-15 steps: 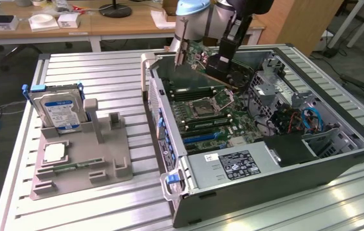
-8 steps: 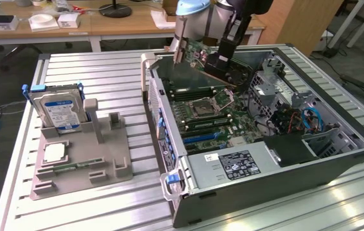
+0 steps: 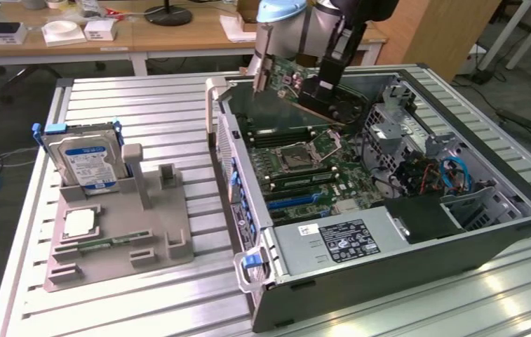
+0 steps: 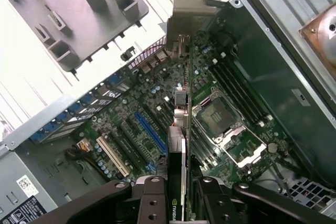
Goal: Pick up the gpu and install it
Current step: 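Insert the gpu into the slot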
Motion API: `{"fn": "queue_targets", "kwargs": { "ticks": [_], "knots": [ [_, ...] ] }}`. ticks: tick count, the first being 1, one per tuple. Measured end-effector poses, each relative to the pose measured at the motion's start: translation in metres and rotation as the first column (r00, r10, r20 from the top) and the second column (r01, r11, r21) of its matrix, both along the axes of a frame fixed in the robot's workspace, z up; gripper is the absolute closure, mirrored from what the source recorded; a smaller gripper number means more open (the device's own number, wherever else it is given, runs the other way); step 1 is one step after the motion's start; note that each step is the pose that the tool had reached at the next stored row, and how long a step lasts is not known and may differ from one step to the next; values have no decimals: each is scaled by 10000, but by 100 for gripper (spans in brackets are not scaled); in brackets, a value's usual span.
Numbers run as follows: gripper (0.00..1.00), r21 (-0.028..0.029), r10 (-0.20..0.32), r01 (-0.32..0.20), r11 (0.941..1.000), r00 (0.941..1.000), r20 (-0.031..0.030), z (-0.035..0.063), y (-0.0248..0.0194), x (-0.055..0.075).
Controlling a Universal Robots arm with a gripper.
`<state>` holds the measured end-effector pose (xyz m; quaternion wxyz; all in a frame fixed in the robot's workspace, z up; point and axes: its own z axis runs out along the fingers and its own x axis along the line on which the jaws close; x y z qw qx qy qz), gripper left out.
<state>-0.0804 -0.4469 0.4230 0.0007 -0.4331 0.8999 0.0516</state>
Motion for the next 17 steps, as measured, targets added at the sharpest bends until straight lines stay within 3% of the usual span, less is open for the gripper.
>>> {"fn": "queue_targets", "kwargs": {
  "ticks": [6, 11, 17],
  "knots": [
    [74, 0, 54, -54, 10000, 9999, 142, 0, 0, 0],
    [74, 0, 566, -566, 9984, 9983, 155, 0, -2, -1],
    [74, -1, 1274, -1274, 9918, 9917, 160, 0, -3, 0]
  ]
}}
